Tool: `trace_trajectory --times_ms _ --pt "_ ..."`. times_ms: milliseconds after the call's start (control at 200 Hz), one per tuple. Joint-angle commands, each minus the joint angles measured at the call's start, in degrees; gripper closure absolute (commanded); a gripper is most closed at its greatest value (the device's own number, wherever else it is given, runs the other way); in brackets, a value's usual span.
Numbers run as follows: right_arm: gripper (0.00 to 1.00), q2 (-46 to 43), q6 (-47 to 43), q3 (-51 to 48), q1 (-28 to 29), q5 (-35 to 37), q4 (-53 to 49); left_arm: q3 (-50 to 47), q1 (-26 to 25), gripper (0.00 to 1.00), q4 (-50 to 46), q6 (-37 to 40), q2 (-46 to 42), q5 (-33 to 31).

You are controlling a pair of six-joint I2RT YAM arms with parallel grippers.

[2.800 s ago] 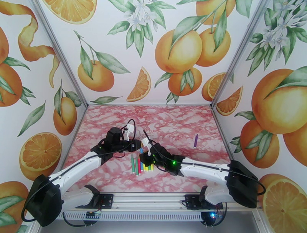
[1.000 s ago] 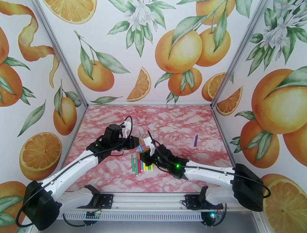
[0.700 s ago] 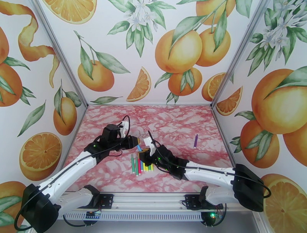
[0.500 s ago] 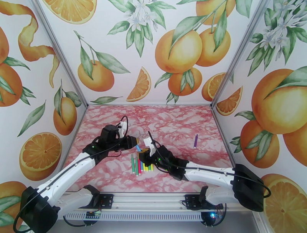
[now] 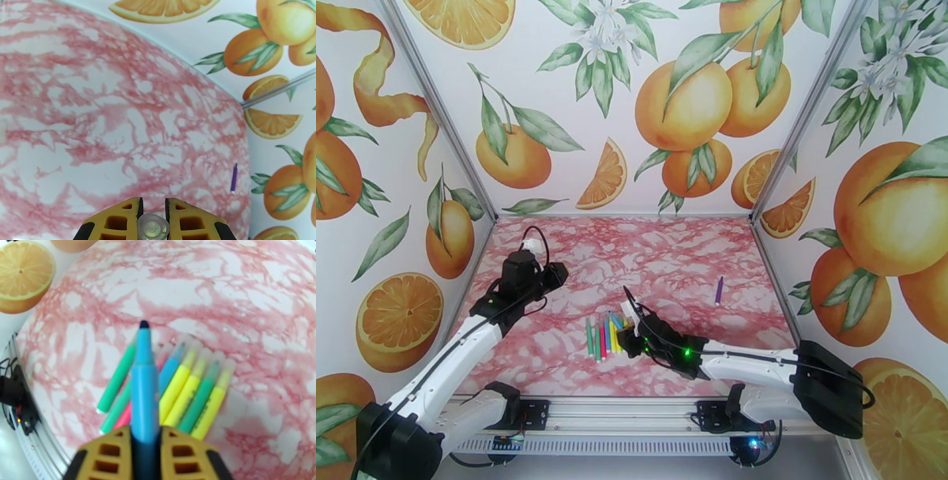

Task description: Open the pen caps

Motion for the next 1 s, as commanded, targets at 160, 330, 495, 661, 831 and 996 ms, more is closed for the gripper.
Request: trace_trajectory --times_ms 160,330,495,661,831,996 --pt "1.00 -2.9 -0.5 2.8 -0.3 6.3 -5.4 4.1 0.4 1.00 -6.5 11.0 3.7 -4.7" --pt "1.00 -3.9 -0.6 4.8 -4.3 6.8 -9.4 7.3 0.4 1.00 -12.0 16.0 7.5 -8.8" --pt "1.00 -5.4 -0.6 6.9 -10.4 8.4 -14.7 10.0 0.5 1.00 -15.6 19.4 11.4 -13.9" --pt "1.00 -5.6 -1.2 9.2 -16.7 11.7 -19.9 12.5 1.3 1.00 -17.4 21.9 15.1 -16.8" --pt "1.00 -4.9 -2.4 9.6 -24.9 9.2 -19.9 14.1 3.4 1.00 -17.2 24.2 19.6 -16.5" --pt "1.00 -2.4 -4.0 11.3 -32.0 8.1 -21.2 15.0 6.5 1.00 -16.6 25.8 24.2 -16.0"
